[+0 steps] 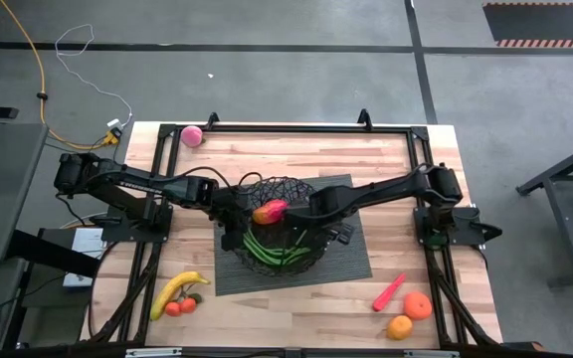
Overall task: Build produce basket
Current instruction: Put the green beans into the black mesh basket
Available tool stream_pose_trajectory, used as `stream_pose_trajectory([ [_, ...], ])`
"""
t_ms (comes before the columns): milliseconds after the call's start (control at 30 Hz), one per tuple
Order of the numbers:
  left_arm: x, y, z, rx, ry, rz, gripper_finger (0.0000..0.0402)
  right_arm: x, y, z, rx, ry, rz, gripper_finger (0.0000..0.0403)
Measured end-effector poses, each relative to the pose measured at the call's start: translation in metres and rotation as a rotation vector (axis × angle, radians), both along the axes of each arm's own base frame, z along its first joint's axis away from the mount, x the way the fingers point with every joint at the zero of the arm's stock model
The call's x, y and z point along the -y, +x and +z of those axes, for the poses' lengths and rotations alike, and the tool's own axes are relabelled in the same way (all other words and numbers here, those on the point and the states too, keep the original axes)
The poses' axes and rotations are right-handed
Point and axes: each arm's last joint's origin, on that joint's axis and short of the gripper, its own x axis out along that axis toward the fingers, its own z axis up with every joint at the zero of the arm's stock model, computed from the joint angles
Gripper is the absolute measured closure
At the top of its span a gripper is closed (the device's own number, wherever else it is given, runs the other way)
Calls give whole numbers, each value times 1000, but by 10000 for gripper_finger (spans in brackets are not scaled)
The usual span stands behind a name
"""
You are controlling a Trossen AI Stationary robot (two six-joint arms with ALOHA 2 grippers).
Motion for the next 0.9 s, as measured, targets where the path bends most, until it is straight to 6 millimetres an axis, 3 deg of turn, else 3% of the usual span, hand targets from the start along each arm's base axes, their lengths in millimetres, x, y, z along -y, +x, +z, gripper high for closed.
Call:
stream_pose_trajectory([
  [167,0,0,0,1,0,0,401,3,-2,11,17,-32,-7,190],
  [300,0,0,0,3,0,0,401,9,-3,31,59,-45,-59,190],
  [667,0,1,0,7,1,0,401,36,-30,93,249,2,-437,190],
  [900,0,2,2,33,1,2,401,40,-51,95,238,151,-666,203],
])
